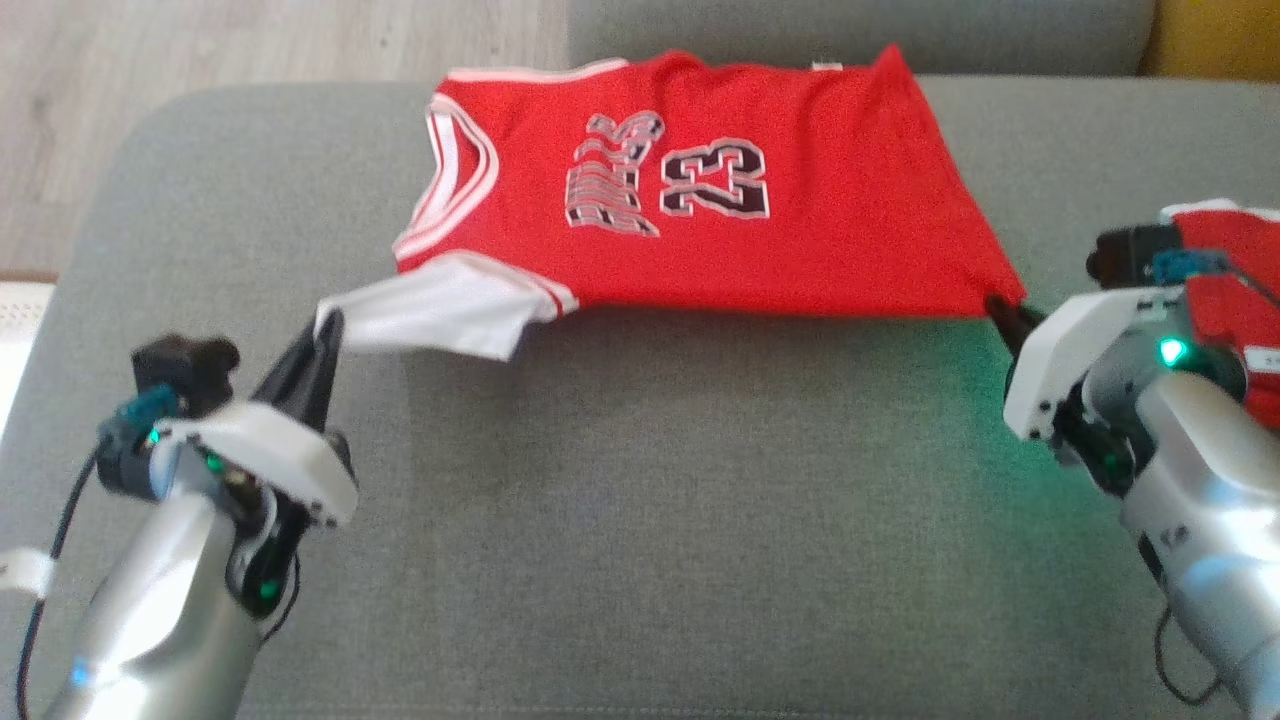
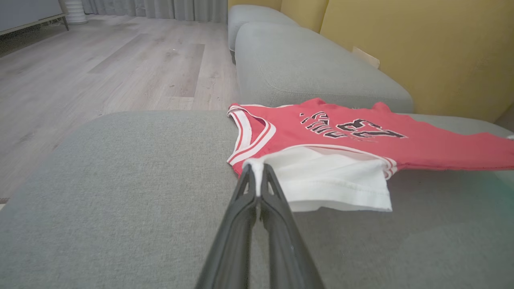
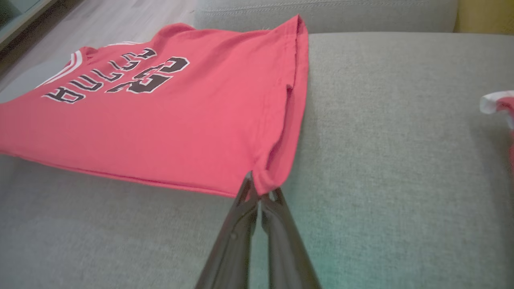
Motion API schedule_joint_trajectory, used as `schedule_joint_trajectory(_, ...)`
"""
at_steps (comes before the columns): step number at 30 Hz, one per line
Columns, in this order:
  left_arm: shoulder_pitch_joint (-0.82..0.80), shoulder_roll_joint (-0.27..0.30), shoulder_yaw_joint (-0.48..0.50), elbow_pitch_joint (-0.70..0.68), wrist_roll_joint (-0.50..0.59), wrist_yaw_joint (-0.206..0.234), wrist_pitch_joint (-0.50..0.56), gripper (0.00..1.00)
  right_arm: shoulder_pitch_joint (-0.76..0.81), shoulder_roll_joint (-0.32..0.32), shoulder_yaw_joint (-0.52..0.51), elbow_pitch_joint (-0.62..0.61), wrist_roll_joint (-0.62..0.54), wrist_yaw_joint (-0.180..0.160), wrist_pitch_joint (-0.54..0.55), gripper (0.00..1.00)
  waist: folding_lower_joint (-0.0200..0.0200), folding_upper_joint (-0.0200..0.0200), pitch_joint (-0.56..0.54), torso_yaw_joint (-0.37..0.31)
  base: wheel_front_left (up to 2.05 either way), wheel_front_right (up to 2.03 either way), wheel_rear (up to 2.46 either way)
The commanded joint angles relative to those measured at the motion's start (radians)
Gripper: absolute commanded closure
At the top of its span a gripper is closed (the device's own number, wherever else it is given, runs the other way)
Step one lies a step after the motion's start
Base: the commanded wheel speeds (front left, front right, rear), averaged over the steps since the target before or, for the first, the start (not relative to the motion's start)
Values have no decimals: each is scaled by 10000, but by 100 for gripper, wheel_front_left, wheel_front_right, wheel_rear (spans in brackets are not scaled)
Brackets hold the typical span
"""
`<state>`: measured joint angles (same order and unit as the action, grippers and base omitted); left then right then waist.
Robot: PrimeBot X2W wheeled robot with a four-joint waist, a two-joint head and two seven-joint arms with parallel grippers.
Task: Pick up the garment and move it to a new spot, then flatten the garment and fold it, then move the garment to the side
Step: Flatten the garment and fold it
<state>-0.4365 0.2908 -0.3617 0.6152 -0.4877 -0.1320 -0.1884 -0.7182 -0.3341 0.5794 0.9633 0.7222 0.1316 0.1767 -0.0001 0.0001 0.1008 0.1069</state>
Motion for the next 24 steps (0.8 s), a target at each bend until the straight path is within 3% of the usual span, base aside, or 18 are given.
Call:
schedule_joint_trajectory(1,-145,698,164,-551,-125,15,26,100,141,-314,220,-397,252,-9,147,100,1,-1,-350,36,0,0,0)
schedule_joint_trajectory(9,1536,1752,-473,-2218,-501,53,718,100,1605,-1255,1147,-1731,1607,-9,1406,100,1,-1,-1371,-2,0,0,0)
schedule_joint_trajectory(24,4002,3128,-207,-5752,-683,1039,1890,100,2953,-2578,1067,-4089,2820,-9,3383,100,1,-1,-1765,-131,0,0,0)
